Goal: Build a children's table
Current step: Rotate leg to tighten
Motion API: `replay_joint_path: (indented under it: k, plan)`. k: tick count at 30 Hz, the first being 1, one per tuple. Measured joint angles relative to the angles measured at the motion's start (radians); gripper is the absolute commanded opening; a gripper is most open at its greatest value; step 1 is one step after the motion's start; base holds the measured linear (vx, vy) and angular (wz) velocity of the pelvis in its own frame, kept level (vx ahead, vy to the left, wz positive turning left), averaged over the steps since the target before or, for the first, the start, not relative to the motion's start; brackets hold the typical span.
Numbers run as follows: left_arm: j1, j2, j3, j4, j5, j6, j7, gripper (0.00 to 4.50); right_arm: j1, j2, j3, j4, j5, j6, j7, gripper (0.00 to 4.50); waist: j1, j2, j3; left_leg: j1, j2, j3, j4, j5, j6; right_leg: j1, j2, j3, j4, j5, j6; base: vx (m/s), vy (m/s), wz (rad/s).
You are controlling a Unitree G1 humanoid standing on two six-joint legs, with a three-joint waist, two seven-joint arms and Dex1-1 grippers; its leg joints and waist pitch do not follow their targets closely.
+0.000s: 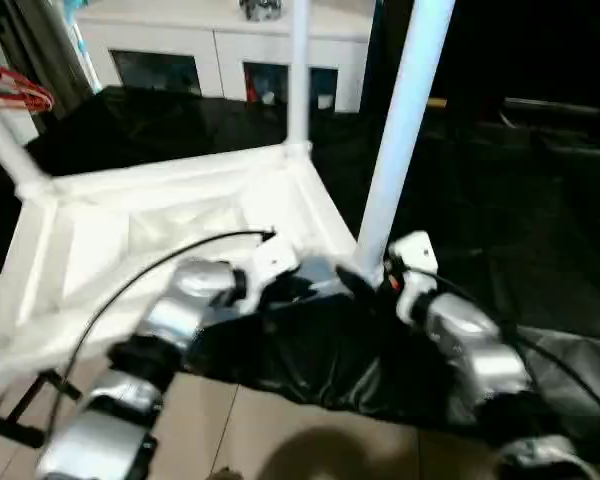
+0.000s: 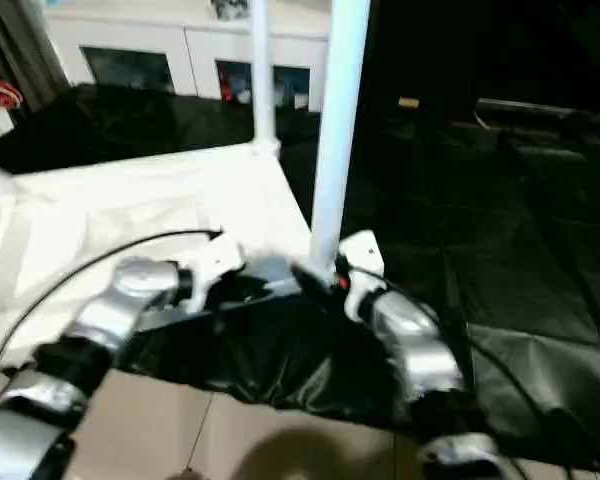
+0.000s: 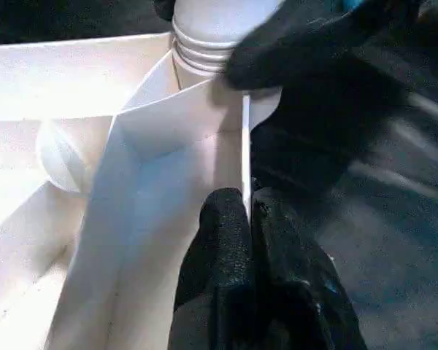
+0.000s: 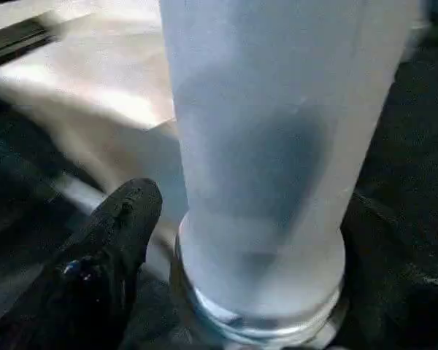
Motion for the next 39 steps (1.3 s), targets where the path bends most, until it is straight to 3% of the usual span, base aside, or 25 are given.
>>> replay_joint_path:
  k: [9, 12, 20, 26, 29, 39]
  plan:
    - [0.005, 0.056, -0.031, -0.014, -0.052, -0.018, -0.243, 0.0, 0.018, -0.138, 0.088, -0.079, 0.051, 0.027, 0.362, 3.81, 0.02, -0.003, 0.001, -0.002, 0.002, 0.002, 0.002, 0.003, 0.006, 0.0, -0.001, 0.0, 0.0, -0.002, 0.0, 0.0, 0.0, 0.0]
    - [0.003, 0.064, -0.04, -0.009, -0.059, -0.03, -0.294, 0.0, 0.017, -0.17, 0.114, -0.095, 0.055, 0.034, 0.44, 3.55, 0.03, -0.004, 0.002, -0.002, 0.004, 0.003, 0.003, 0.003, 0.005, 0.0, -0.001, 0.0, 0.001, -0.002, 0.0, 0.0, 0.0, 0.0]
    - [-0.016, 0.066, -0.053, 0.011, -0.06, -0.031, -0.352, 0.0, 0.013, -0.197, 0.134, -0.107, 0.055, 0.051, 0.506, 2.83, 0.039, -0.01, 0.004, -0.001, 0.006, 0.006, 0.004, 0.002, 0.004, 0.0, -0.001, 0.0, 0.002, -0.002, 0.0, 0.0, 0.0, 0.0]
    - [-0.016, 0.066, -0.051, 0.014, -0.06, -0.035, -0.351, 0.0, 0.014, -0.185, 0.133, -0.109, 0.055, 0.054, 0.504, 2.74, 0.04, -0.01, 0.004, 0.0, 0.006, 0.007, 0.004, 0.002, 0.004, 0.0, -0.001, 0.0, 0.003, -0.002, 0.0, 0.0, 0.0, 0.0]
    - [-0.016, 0.065, -0.044, 0.029, -0.058, -0.05, -0.327, 0.0, 0.022, -0.164, 0.115, -0.108, 0.051, 0.064, 0.467, 2.72, 0.04, -0.01, 0.004, 0.001, 0.007, 0.007, 0.004, 0.002, 0.004, 0.0, -0.001, 0.0, 0.004, -0.002, 0.0, 0.0, 0.0, 0.0]
    - [-0.019, -0.02, 0.003, 0.035, 0.006, 0.008, -0.011, 0.0, 0.013, 0.04, -0.039, -0.008, 0.013, 0.042, -0.046, 2.7, 0.011, -0.012, 0.003, 0.003, 0.006, 0.007, 0.003, 0.003, 0.002, 0.002, -0.001, 0.0, 0.002, 0.0, 0.001, 0.0, 0.0, 0.0]
